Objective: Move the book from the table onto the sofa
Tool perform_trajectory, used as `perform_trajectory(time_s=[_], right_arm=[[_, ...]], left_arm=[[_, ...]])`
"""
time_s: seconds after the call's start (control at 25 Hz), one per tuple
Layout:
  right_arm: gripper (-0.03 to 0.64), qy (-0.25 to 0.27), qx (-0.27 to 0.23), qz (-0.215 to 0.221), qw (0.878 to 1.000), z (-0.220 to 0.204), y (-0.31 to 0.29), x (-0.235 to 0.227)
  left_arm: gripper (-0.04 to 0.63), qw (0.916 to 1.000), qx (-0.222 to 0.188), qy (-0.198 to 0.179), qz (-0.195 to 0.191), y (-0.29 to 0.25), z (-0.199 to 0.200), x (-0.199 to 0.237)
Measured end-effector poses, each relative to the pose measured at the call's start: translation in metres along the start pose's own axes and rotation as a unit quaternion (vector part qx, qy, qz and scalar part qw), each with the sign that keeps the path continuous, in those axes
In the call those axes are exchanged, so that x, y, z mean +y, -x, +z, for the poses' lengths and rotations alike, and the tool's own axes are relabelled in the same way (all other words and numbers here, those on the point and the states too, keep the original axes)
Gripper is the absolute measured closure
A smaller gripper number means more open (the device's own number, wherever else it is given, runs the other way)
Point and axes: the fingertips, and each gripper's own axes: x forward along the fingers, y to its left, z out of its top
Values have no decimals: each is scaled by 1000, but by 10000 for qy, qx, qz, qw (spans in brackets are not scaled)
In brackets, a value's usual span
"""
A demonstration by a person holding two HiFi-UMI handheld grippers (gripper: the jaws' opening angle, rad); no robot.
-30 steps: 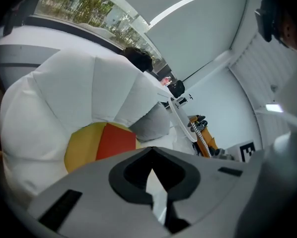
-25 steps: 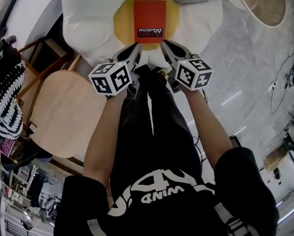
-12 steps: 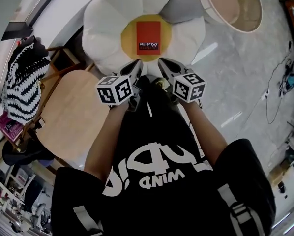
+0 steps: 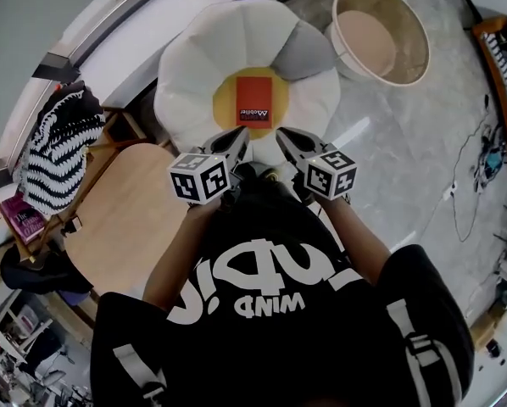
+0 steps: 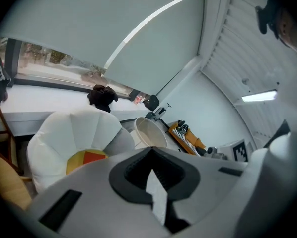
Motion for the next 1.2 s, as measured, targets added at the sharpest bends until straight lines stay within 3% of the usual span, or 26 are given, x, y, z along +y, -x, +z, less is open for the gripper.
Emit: perform_trajectory(time_s=[0.28,0.48,0.8,1.2], right_arm=[[615,591,-511,310,9965,51,23,35],[615,946,-924,454,9902,79,48,57],[615,1904,-1591,537,9672,99,82,87],[615,2135,-2108,625,9519,108,105,94]], left_arm=[[587,9974,-274,-605,-265,24,35,-37],[587,9903,-494,-1212,-474,38,54,-67],[588,9647,-1010,-2332,-691,48,68,-103],[588,9334,-1581,-3109,-838,63,74,-124]])
